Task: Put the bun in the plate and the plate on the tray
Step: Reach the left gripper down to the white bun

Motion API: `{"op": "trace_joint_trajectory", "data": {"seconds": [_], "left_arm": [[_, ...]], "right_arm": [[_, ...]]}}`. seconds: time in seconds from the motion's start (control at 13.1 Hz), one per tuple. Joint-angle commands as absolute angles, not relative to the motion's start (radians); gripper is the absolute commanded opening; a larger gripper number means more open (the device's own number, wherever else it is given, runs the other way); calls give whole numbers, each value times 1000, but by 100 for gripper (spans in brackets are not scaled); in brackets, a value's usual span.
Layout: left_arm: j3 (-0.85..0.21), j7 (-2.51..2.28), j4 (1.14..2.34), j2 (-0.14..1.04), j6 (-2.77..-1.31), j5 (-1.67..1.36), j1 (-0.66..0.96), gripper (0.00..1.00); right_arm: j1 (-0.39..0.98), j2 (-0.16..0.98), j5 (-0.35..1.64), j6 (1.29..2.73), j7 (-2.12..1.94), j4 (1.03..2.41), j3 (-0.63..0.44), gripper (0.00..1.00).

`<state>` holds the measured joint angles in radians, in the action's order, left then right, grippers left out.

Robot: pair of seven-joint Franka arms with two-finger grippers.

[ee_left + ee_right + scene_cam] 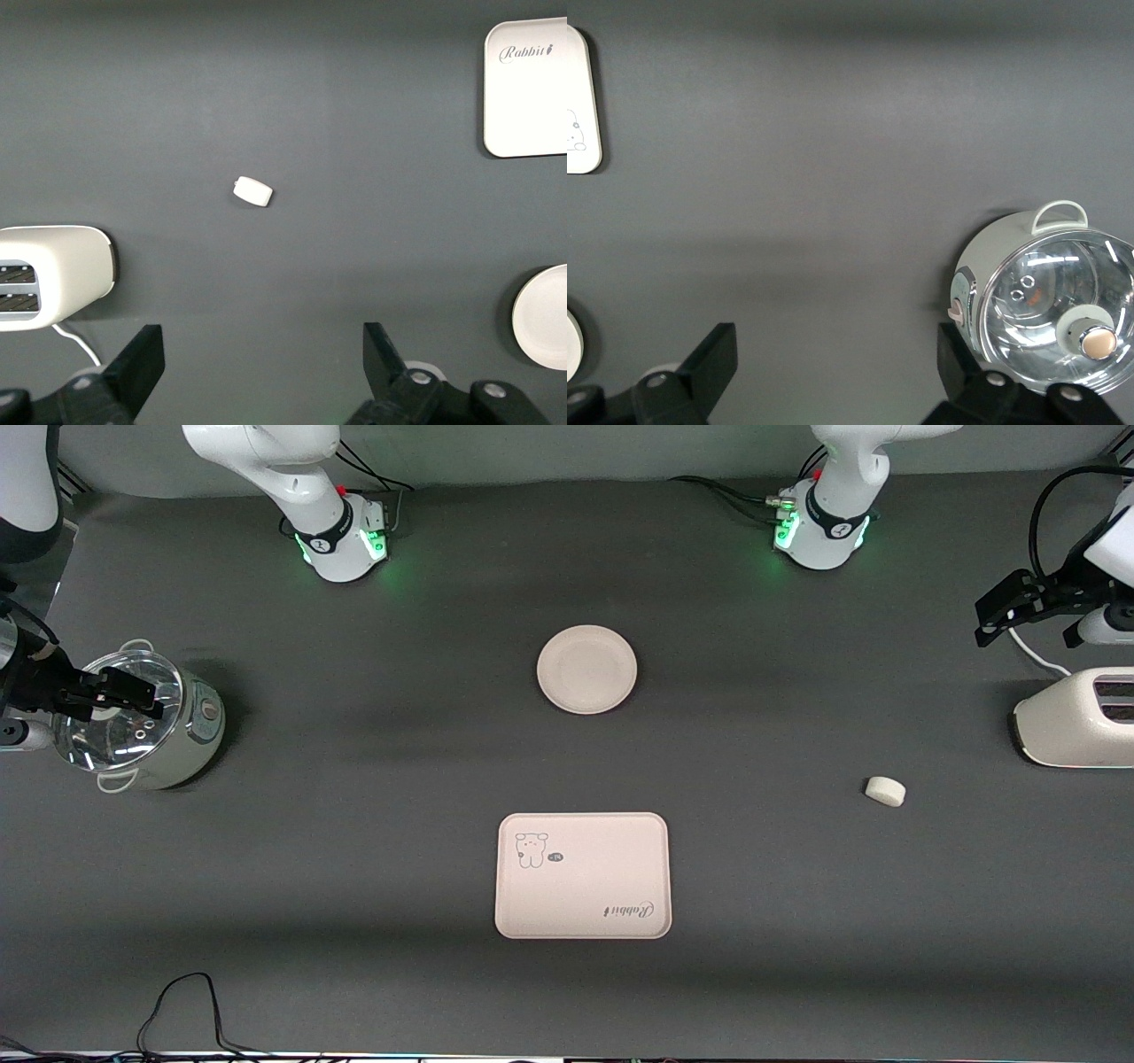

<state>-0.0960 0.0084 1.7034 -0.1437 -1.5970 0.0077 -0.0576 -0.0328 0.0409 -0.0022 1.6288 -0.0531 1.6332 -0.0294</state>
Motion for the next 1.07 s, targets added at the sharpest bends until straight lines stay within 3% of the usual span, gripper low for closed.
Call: {"op": "trace_joint_trajectory", "data": {"seconds": [0.0, 0.53, 0.99], "left_arm": [[-89, 25, 1670, -129, -1563, 5, -55, 100], [-89, -20, 1678, -34, -1583, 23, -55, 100], [-87, -404, 1683, 176, -1805, 35, -93, 100]], "right_arm": [[-17, 26, -15, 1615, -34, 1637, -40, 100], [-15, 26, -15, 1615, -32, 1637, -40, 100], [-17, 26, -15, 1615, -32, 1638, -40, 100]]}}
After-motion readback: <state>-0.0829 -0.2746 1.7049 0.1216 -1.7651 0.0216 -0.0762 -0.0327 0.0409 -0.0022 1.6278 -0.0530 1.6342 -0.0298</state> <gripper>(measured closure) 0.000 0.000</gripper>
